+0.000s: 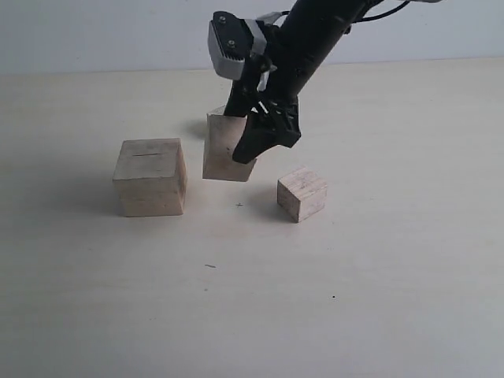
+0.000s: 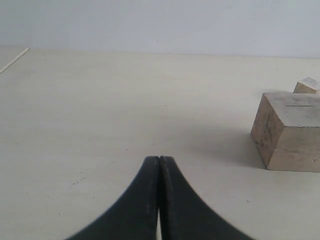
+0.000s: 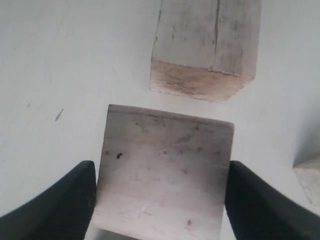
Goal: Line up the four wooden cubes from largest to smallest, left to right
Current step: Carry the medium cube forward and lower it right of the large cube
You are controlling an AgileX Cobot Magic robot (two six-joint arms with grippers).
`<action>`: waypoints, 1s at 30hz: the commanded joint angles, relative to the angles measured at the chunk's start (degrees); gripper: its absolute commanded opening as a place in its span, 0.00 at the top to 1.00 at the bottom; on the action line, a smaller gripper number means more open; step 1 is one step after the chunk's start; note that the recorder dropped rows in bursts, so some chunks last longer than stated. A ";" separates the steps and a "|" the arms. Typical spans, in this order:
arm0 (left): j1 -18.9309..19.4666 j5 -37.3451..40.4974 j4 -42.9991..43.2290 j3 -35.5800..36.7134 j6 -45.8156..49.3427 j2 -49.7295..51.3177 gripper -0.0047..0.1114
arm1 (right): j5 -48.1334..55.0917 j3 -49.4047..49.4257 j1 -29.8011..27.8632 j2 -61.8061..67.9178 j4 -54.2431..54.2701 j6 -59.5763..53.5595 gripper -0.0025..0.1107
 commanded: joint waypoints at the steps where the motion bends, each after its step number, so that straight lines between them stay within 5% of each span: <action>1: -0.08 -0.70 0.05 0.20 -0.48 -0.32 0.96 | -6.77 3.86 -0.02 -1.02 1.83 -4.68 0.98; 30: -0.08 -0.70 0.05 0.20 -0.48 -0.32 0.96 | -8.69 6.66 -0.02 6.36 10.62 -5.26 0.98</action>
